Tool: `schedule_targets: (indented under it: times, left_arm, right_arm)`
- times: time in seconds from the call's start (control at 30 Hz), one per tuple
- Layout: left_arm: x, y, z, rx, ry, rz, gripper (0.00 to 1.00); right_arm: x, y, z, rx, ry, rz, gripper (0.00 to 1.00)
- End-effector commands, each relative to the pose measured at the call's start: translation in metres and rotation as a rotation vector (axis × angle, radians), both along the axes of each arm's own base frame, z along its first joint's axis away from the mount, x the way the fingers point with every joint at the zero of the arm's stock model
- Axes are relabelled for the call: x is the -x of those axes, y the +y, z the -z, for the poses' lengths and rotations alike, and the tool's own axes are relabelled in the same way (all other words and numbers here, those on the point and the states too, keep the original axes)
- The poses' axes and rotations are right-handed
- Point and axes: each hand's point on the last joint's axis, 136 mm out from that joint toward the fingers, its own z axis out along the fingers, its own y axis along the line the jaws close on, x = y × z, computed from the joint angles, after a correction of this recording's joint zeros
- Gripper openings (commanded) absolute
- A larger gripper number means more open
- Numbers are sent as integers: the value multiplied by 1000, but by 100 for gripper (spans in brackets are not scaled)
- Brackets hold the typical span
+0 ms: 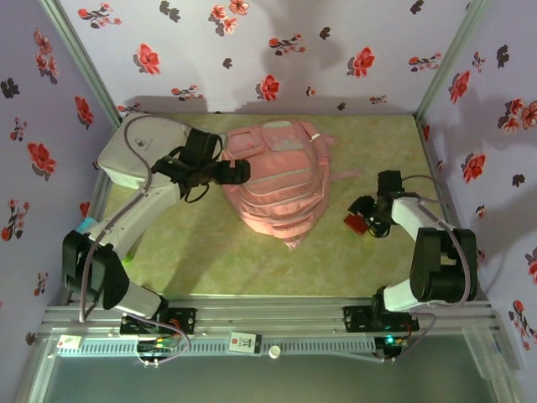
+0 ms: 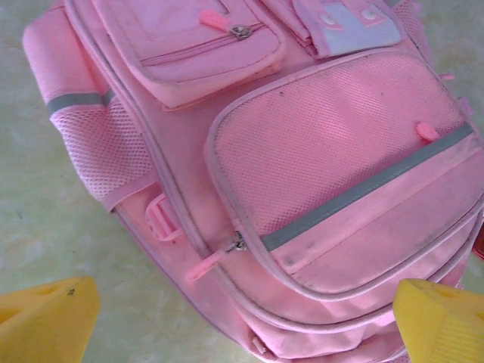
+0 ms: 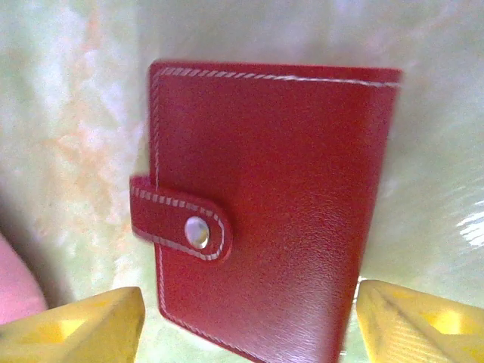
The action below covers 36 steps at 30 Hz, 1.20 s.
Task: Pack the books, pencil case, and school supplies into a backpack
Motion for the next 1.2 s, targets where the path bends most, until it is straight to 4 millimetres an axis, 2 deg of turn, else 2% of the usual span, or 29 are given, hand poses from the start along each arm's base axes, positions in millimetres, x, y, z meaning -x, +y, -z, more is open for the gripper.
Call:
schedule_targets:
  times: [0.0, 0.07, 0.2, 0.4, 0.57, 0.77, 0.83, 0.97, 1.03, 1.17]
  left_arm:
    - [-3, -16, -10, 16, -19, 54, 100]
    - [-3, -21, -10, 9, -20, 75, 100]
    - [-1, -31, -9, -16, -24, 127, 100]
    - [1, -44, -7, -37, -21, 173, 100]
    - [2, -53, -5, -55, -20, 210, 100]
    - [17, -88, -2, -135, -92, 421, 100]
    - [17, -96, 2, -159, -110, 470, 100]
    - [19, -115, 9, -227, -156, 589, 100]
    - [20, -124, 16, -270, -166, 657, 100]
    - [20, -134, 33, -361, -130, 758, 85]
  right_arm:
    - [-2, -8, -3, 29, -12, 52, 72]
    - [-2, -13, -4, 64, -11, 46, 71]
    - [-3, -21, -2, 82, -8, 59, 63]
    - [-3, -28, 9, 79, 14, 76, 44]
    - [-4, -26, 21, 58, 35, 62, 39]
    - [-2, -22, 32, 21, 46, 69, 26]
    - [-4, -22, 30, 16, 31, 75, 16]
    - [-11, -23, 17, 15, -32, 94, 10]
    - [-16, -24, 4, 13, -84, 100, 8]
    - [-24, -22, -21, 4, -171, 93, 7]
